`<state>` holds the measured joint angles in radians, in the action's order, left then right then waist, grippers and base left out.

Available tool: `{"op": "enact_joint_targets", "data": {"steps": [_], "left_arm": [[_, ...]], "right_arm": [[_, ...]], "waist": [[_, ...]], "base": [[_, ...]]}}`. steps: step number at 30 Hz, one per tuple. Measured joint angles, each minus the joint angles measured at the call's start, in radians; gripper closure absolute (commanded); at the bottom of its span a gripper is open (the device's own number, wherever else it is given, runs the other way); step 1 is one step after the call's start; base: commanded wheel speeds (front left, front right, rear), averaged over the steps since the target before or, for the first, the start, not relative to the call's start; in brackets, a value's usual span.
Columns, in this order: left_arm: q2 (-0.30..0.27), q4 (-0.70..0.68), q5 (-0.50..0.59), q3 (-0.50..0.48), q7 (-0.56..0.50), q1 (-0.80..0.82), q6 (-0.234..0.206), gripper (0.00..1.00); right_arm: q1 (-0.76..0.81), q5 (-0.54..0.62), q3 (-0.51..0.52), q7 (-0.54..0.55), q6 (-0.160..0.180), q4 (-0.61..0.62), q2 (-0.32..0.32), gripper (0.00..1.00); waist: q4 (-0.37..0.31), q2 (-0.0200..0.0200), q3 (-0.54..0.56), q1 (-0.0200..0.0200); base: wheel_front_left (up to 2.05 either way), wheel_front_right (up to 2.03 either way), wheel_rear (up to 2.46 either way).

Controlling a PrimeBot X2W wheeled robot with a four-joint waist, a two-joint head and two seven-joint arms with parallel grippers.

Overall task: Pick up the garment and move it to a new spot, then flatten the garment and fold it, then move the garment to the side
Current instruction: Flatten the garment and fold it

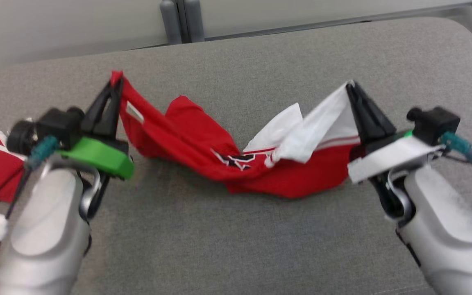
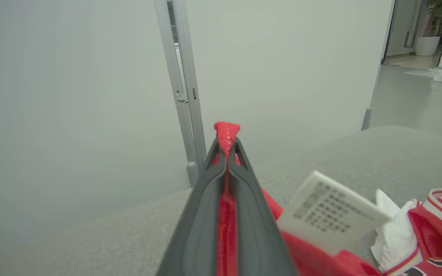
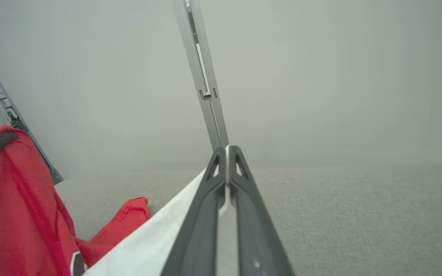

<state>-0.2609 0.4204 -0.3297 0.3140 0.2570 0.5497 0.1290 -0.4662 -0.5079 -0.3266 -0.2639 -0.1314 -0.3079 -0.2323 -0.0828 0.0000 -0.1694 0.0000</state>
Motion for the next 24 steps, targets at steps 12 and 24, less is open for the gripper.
{"op": "enact_joint_targets", "data": {"steps": [12, 24], "left_arm": [[-0.098, 0.166, -0.127, 0.121, -0.148, 0.784, 0.0, 1.0], [-0.06, 0.469, -0.186, 0.133, -0.144, 1.255, 0.0, 1.0]], "right_arm": [[-0.775, -0.188, 0.012, 0.102, 0.0, -0.167, -0.091, 1.0], [-1.317, -0.154, -0.009, 0.119, 0.0, -0.48, -0.08, 1.0]], "waist": [[-0.008, 0.0, -0.232, 0.0002], [-0.046, 0.0, -0.37, 0.0004]], "base": [[0.0, 0.0, 0.0], [0.0, 0.0, 0.0]]}}
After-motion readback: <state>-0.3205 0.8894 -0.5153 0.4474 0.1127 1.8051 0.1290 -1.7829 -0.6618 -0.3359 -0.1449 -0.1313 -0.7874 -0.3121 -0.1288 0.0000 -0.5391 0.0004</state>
